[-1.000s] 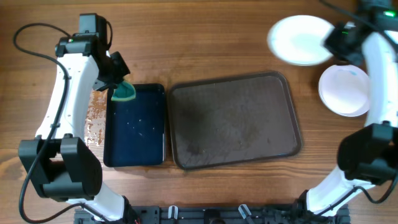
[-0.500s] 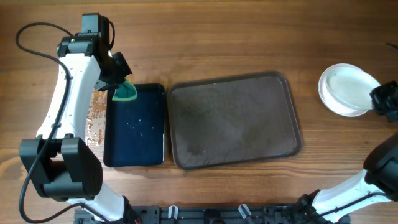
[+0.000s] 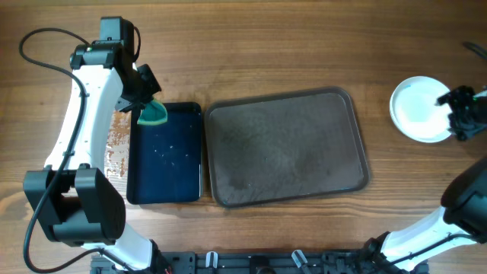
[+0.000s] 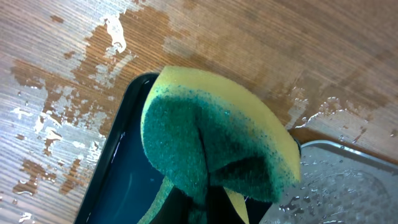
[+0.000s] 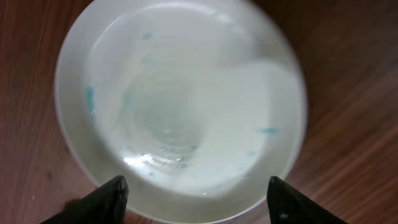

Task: Clean dirty plates on tray and stack at the side

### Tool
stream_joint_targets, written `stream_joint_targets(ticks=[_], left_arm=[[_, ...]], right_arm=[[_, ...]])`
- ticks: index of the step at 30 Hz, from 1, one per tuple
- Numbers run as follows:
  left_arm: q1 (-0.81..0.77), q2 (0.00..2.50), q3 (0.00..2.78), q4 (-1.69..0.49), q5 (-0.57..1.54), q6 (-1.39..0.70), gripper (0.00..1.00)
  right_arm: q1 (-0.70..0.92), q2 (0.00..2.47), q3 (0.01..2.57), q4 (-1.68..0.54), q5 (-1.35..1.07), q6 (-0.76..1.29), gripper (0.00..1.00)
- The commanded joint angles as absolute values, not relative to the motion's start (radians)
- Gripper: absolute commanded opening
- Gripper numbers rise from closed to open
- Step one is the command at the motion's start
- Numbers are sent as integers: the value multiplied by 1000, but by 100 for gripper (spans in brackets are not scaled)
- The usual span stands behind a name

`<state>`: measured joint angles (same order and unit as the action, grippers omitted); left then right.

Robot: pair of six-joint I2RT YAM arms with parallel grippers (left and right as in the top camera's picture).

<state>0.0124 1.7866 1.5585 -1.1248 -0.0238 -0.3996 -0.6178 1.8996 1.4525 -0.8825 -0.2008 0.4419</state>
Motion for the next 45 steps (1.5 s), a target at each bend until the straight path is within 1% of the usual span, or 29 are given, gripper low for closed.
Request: stream_joint_targets(ticks=[1, 4, 5, 6, 7, 10, 13, 18, 19, 21, 23, 25, 26, 27, 29, 30, 33, 37, 40, 45], left_arm=[[12, 1782, 1558, -1166, -15, -405, 4], [3, 1782, 1501, -1216, 4, -406, 4], [-8, 1782, 1445, -1221, 4, -423, 4], [-15, 1782, 1412, -1219, 5, -443, 4], [-22, 1782, 1381, -1216, 12, -464, 4], [-46, 1782, 1265, -1155, 106, -480, 4], [-88, 1782, 1162, -1060, 142, -479, 4], [-114, 1782, 1127, -1013, 141, -480, 4], [-113, 1782, 1127, -1008, 141, -480, 8], [-113, 1782, 1127, -1005, 141, -480, 32], [-113, 1782, 1127, -1001, 141, -479, 67], [-113, 1782, 1127, -1000, 134, -479, 85], [-113, 1782, 1127, -1000, 128, -476, 91], [-113, 1781, 1127, -1000, 112, -476, 100], [-113, 1769, 1128, -1002, 54, -476, 100], [-113, 1756, 1134, -1009, 29, -475, 100], [-116, 1684, 1160, -1026, -10, -472, 100], [-139, 1531, 1174, -1029, -30, -449, 100], [-183, 1369, 1175, -1053, -99, -449, 100], [-325, 1094, 1175, -1104, -197, -449, 100]], right_arm=[[-498, 1877, 1459, -916, -248, 393, 73], [-377, 1875, 1460, -955, -244, 392, 73], [-307, 1873, 1460, -963, -233, 391, 74], [-275, 1871, 1460, -965, -233, 390, 75], [-245, 1871, 1460, -966, -233, 390, 78], [-156, 1860, 1460, -971, -233, 392, 80], [-96, 1847, 1460, -979, -233, 390, 81], [-48, 1811, 1460, -985, -212, 366, 85], [-43, 1804, 1460, -987, -201, 365, 86], [-36, 1784, 1460, -987, -199, 344, 89], [-33, 1763, 1460, -989, -199, 335, 90], [-30, 1742, 1460, -989, -199, 319, 91], [-27, 1731, 1460, -989, -198, 311, 91], [-24, 1722, 1460, -988, -199, 301, 91], [-6, 1681, 1460, -982, -182, 260, 90], [9, 1651, 1460, -979, -145, 249, 88], [68, 1551, 1460, -960, -61, 179, 79], [147, 1410, 1460, -928, 65, 157, 78], [189, 1295, 1460, -918, 147, 155, 79], [199, 1135, 1460, -936, 179, 145, 78]])
